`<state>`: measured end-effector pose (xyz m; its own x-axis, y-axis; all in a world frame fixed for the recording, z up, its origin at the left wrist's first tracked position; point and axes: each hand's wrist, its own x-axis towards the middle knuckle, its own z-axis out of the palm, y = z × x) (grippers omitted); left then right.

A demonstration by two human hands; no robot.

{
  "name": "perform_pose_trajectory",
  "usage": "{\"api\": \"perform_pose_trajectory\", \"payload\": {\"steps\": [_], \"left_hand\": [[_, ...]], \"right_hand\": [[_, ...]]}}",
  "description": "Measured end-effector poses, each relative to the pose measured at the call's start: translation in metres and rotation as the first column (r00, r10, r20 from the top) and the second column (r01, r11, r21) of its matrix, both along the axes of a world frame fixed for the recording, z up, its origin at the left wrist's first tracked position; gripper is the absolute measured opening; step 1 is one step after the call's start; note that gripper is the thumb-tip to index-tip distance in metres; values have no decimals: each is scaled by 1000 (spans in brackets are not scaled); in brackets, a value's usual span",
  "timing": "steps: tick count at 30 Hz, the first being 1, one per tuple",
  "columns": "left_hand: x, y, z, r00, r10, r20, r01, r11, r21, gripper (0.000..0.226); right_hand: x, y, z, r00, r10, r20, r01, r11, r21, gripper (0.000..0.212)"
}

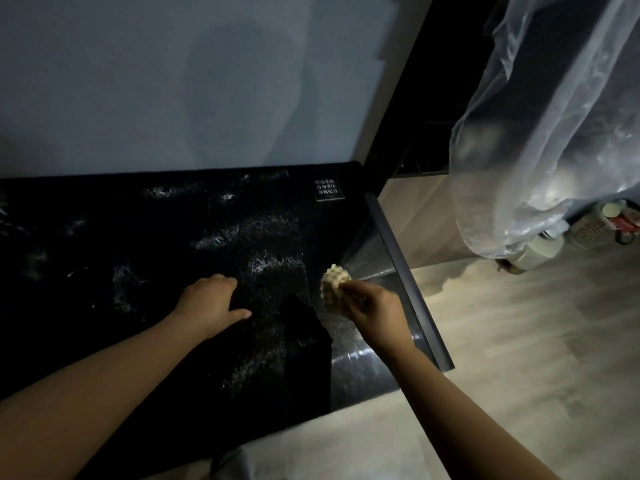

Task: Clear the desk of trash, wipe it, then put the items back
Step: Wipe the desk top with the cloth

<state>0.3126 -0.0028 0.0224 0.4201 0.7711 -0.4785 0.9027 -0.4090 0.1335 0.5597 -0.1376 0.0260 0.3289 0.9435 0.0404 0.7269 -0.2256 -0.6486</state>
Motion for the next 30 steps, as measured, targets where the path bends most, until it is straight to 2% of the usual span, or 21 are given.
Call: {"api": "perform_pose_trajectory", "payload": {"steps": [9,16,18,23,30], "left_hand": [[-27,83,-8,999,29,19,-29,1000,-11,76],[-23,117,-31,993,65,96,-64,998,-20,74],[-18,129,-37,991,82,106,-79,997,-26,81],[-2,167,-49,989,134,55,-129,989,-75,114],[15,191,-74,977,212,-15,-213,974,-83,127]], "right_hand": [[-22,91,-7,994,-52,-92,54,998,24,30],[-4,170,-18,999,-37,-3,37,999,-9,29],[4,197,-21,1000,-9,21,10,1000,-13,30],[27,276,-33,998,50,27,-49,999,-19,31],[44,364,-56,993,117,19,-117,993,-3,30]]}}
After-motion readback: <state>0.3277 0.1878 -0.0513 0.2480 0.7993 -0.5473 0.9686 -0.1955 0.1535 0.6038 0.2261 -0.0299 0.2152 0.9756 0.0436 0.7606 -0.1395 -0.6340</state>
